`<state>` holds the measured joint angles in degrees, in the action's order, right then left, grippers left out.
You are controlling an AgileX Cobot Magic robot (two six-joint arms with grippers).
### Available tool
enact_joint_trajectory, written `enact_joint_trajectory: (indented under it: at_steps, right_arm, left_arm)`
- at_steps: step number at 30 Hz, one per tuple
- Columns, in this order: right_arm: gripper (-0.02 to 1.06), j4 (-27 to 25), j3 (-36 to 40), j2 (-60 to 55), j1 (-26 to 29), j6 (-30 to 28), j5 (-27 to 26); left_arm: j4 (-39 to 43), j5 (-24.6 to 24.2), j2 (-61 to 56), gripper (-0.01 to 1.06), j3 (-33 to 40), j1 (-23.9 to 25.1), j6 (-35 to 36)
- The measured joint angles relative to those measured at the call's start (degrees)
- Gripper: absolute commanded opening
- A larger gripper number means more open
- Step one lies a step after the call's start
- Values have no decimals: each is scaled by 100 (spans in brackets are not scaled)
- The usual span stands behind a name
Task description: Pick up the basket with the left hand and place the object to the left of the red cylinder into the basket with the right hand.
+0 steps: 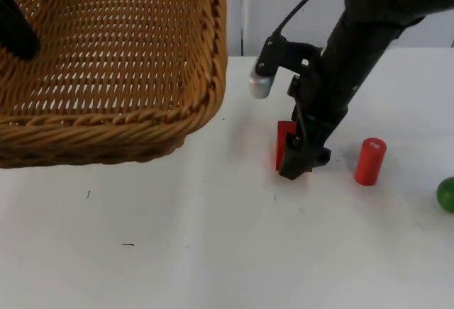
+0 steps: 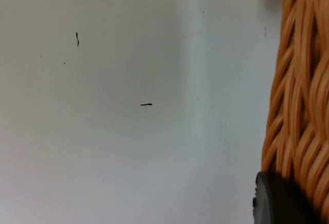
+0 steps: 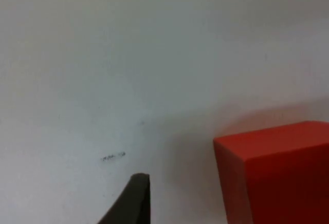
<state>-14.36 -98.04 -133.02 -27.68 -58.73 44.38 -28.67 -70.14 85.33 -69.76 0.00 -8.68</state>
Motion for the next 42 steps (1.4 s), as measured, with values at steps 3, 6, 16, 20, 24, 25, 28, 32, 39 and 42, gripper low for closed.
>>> enact_joint_trajectory:
  at_steps: [3,6,16,20,24,25,28,32,39,42]
  right_arm:
    - [105,0,0,-68,0,0,-26]
    - [105,0,0,-215,0,0,-60]
    - [103,0,0,-240,0,-22,-127]
    - [91,13,0,-240,0,-34,-249]
    - [74,146,0,-240,0,-43,-366]
    - [68,192,0,-240,0,-56,-406]
    - [59,226,0,-240,0,-58,-469]
    - [43,230,0,-240,0,-58,-601]
    - [15,241,0,-240,0,-150,-708]
    - [0,241,0,-240,0,-165,-693]
  left_arm:
    - [0,0,0,0,0,0,0]
    - [0,0,0,0,0,0,0]
    - [0,0,0,0,0,0,0]
    - [0,0,0,0,0,0,0]
    - [0,0,0,0,0,0,0]
    - [0,0,0,0,0,0,0]
    - [0,0,0,0,0,0,0]
    - [0,0,0,0,0,0,0]
    - [0,0,0,0,0,0,0]
    - [0,0,0,0,0,0,0]
